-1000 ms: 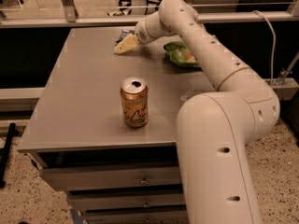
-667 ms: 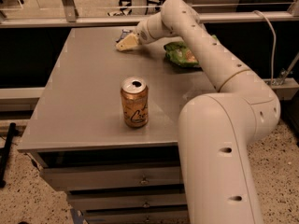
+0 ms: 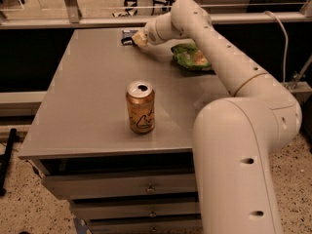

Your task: Move rxbar blueberry near orange can

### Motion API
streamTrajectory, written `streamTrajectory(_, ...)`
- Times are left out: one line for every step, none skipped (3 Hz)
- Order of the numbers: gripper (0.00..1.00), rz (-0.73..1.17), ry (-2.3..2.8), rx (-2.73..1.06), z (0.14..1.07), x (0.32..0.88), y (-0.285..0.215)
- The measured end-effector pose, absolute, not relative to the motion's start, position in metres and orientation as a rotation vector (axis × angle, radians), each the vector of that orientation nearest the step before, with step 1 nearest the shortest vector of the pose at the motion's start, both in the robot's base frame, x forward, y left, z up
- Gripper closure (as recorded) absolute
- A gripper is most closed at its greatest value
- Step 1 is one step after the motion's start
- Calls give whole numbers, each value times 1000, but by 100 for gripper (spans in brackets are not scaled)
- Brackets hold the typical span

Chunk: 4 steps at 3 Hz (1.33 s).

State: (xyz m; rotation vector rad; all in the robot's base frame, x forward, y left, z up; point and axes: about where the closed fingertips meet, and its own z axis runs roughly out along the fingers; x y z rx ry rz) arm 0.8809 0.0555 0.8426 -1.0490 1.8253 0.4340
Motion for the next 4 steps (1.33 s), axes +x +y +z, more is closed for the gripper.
streamTrajectory(100,402,1793,-1064,854,874,52)
streamTrajectory(100,399,1721,-1112,877,854,51)
streamTrajectory(100,438,1647,-1207,896,811,52)
streamTrajectory(100,468,1596,-1306,907,755,44)
